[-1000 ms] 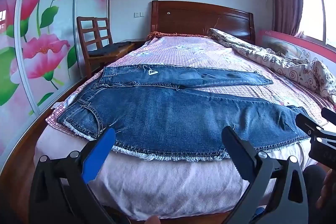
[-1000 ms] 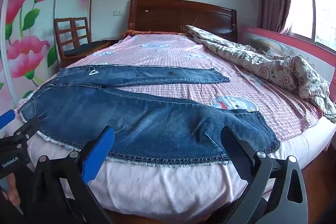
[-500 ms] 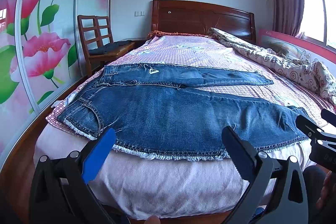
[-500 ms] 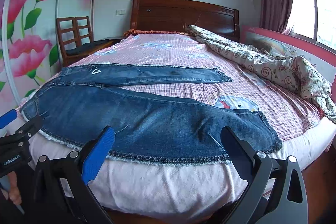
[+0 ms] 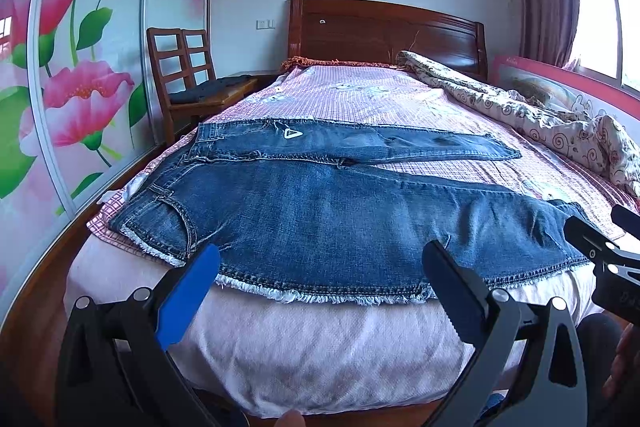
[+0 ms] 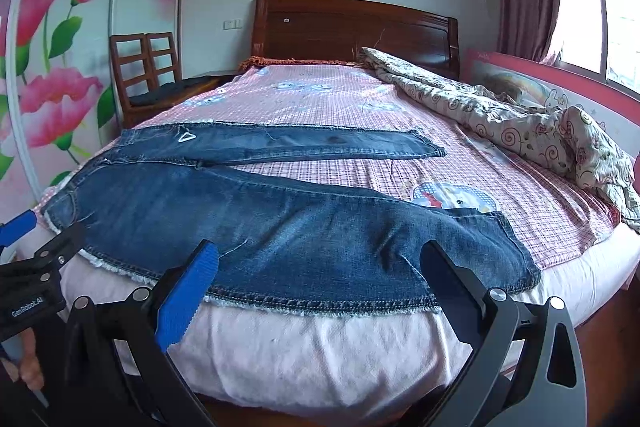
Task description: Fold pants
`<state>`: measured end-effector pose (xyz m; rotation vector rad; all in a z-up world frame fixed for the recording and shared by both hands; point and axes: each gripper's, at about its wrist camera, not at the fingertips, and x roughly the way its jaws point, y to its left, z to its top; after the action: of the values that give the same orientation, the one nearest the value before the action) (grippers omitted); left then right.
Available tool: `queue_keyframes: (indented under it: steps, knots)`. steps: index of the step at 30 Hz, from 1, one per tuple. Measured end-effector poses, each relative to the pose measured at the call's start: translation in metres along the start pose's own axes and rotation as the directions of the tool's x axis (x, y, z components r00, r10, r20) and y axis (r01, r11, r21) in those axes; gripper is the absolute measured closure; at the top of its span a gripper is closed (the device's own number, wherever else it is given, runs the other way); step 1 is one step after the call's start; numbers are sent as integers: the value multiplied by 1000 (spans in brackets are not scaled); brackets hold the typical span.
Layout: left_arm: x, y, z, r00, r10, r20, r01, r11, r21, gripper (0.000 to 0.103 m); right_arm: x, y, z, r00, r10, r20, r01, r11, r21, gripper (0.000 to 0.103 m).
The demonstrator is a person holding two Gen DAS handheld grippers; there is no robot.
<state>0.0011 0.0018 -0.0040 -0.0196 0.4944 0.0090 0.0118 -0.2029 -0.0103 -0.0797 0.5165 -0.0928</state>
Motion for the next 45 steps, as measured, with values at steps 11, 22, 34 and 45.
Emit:
queue_keyframes:
  steps: [11, 22, 34, 45]
  knots:
    - [2, -1, 1, 1000, -6, -16, 6, 1000, -4, 2, 0, 1, -1, 1000, 3, -2, -3, 1000, 0, 3]
    - [10, 1, 0, 998, -18, -53, 17, 1000, -25, 2, 7, -1, -1, 1000, 1, -23, -1, 1000, 8, 3]
    - [55, 46, 62, 989, -98, -109, 101, 994, 27, 2, 40, -38, 13, 993, -7, -119, 21, 993, 118, 3]
    - [216, 175, 160, 919, -155, -362, 101, 982, -162, 2, 87, -28, 23, 967, 55, -247, -21, 990, 138, 3]
